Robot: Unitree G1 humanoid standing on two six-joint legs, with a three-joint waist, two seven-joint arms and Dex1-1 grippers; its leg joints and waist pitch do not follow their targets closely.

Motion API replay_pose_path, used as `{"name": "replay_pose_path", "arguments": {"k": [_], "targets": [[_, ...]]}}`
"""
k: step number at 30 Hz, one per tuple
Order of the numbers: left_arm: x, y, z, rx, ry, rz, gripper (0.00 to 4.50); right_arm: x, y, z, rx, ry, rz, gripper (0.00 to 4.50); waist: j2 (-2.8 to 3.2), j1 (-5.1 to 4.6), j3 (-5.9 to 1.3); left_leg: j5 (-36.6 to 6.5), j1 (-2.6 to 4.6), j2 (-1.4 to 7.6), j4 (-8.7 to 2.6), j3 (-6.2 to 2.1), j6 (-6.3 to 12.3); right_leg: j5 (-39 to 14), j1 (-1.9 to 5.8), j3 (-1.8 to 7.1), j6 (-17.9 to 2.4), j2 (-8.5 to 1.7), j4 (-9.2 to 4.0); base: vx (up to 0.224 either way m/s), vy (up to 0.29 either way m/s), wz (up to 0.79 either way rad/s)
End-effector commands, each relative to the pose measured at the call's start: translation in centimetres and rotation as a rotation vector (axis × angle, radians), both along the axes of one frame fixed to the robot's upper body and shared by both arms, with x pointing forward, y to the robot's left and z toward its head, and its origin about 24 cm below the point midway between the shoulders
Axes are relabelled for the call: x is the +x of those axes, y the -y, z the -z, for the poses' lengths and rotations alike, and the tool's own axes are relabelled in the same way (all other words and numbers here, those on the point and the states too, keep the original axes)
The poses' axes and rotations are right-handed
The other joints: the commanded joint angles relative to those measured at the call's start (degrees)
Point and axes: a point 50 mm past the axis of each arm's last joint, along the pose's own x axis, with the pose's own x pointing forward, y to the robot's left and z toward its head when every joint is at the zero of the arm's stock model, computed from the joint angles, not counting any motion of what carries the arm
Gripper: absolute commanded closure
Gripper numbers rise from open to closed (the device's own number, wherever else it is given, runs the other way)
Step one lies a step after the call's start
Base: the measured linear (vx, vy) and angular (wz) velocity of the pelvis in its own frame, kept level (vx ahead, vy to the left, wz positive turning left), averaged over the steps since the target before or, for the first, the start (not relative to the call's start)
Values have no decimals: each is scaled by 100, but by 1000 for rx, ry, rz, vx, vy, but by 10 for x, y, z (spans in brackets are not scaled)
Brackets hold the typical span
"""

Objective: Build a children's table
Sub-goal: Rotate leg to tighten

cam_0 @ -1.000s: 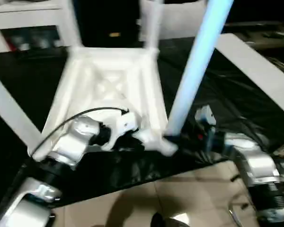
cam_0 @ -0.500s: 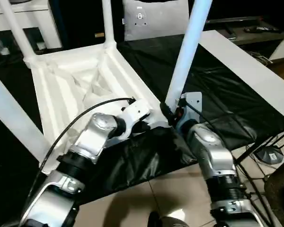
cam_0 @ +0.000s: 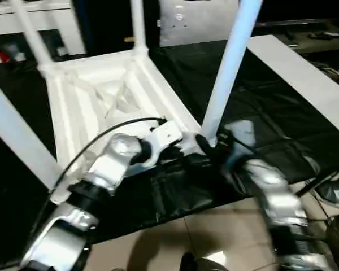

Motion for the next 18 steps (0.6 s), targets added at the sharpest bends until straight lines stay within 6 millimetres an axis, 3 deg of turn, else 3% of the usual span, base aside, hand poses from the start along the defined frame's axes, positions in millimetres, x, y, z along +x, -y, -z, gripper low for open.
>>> {"name": "replay_pose_path", "arguments": {"k": [1, 4, 5, 7, 8, 12, 16, 17, 18], "targets": [[-8, 2, 2, 10, -13, 118, 450, -5, 2, -5, -25, 15, -119, 41, 42, 53, -481, -225, -86, 112, -334, 54, 787, -2362, 531, 413, 49, -428, -397, 0, 0, 0], [-16, -8, 5, 50, -45, 230, 450, -7, 14, -12, -97, 32, -232, 16, 29, 85, -486, -317, -77, 109, -342, 49, 734, -2503, 537, 402, 103, -426, -415, 0, 0, 0], [-18, -11, 6, 66, -54, 258, 450, -7, 17, -15, -95, 30, -263, 16, 0, 97, -503, -285, -79, 111, -340, 55, 747, -2463, 538, 414, 130, -423, -396, 0, 0, 0], [-19, -14, 6, 85, -54, 290, 450, -7, 18, -18, -91, 35, -296, 16, 23, 139, -519, -94, -74, 151, -340, 39, 809, -2222, 526, 433, 9, -428, -342, 0, 0, 0], [-21, -19, 6, 110, -56, 354, 450, -10, 18, -21, -84, 18, -408, 16, -11, 167, -518, -31, -70, 167, -344, 40, 839, -2168, 520, 439, -45, -436, -333, 0, 0, 0], [-22, -20, 5, 114, -58, 376, 450, -11, 18, -21, -93, 12, -453, 31, 10, 247, -520, 106, -49, 200, -345, 46, 838, -2060, 503, 464, -193, -454, -291, 0, 0, 0], [-22, -20, 5, 114, -58, 376, 450, -11, 18, -21, -93, 12, -453, 31, -6, 313, -531, 160, -50, 181, -349, 63, 738, -2113, 517, 469, -169, -456, -293, 0, 0, 0], [-22, -20, 5, 114, -58, 376, 450, -11, 18, -21, -93, 12, -453, 50, -3, 319, -532, 178, -54, 181, -349, 63, 730, -2111, 519, 469, -160, -456, -291, 0, 0, 0], [-22, -22, 5, 123, -57, 403, 450, -13, 17, -21, -97, -5, -510, 50, -39, 316, -534, 153, -62, 168, -346, 69, 742, -2134, 525, 462, -126, -449, -302, 0, 0, 0]]}}
